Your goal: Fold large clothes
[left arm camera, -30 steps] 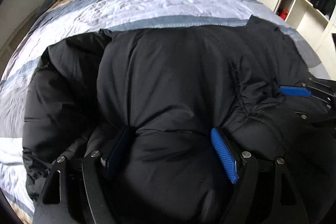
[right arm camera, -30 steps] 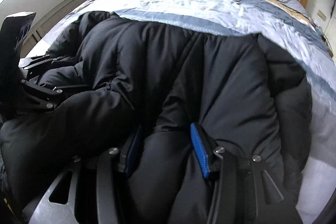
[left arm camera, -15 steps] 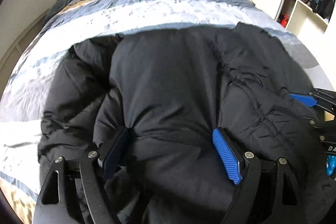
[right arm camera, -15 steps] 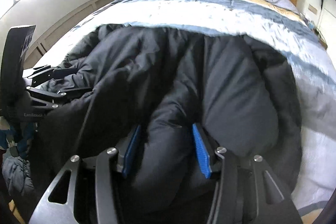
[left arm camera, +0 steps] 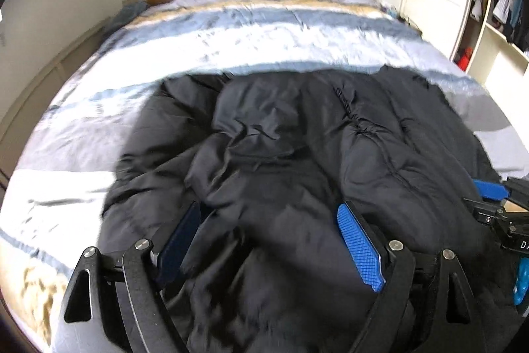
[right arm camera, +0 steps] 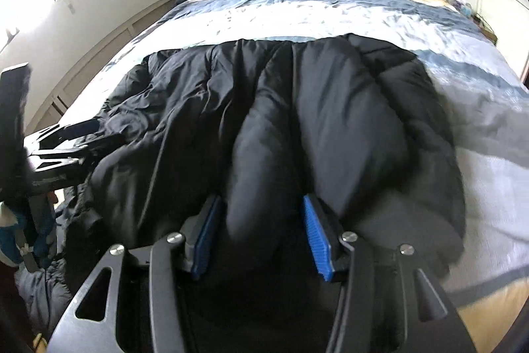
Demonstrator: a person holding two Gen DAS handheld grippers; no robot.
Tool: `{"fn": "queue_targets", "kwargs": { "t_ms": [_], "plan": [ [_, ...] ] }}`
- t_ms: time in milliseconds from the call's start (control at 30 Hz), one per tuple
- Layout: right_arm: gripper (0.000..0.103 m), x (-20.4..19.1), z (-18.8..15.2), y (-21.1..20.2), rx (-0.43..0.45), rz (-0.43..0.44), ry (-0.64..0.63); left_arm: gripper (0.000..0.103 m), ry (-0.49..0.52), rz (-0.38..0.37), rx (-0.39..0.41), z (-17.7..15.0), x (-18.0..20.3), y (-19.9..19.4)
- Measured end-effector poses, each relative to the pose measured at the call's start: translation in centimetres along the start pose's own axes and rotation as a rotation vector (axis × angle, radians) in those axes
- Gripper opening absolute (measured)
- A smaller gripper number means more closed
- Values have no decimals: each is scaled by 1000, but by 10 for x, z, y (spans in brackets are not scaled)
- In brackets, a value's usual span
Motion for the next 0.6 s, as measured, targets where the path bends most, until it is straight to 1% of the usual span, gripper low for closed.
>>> {"fn": "queue_targets", "kwargs": {
  "t_ms": [67, 133, 200, 400, 500, 600],
  "plan": [
    [49, -1, -8, -12, 13, -2, 20, 85, -7, 14, 34, -9, 0, -20],
    [49, -2, -20, -29, 39, 6, 51, 88, -15, 20, 68, -15, 1, -40],
    [49, -5, -34, -44, 59, 11, 74, 89, -19, 27, 105, -24, 2, -63],
    [49, -7, -79, -88, 117, 3, 134, 95, -3, 46, 171, -56, 5, -110],
    [53, -1, -100, -108, 146, -4, 170, 97, 3, 51, 195, -75, 5, -132],
    [54, 4, -118, -125, 169, -19, 203, 99, 6, 58, 214, -90, 5, -145]
  ]
}}
Point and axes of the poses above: each gripper's, at about its wrist camera, not at the fingertips, and y roughly the way its jaws point, x to its right, z to its top, the point moved 1 cm from there along y, roughly the way its jaws point, and after that the axes turned 9 degrees about -x, right-handed, at the moved point
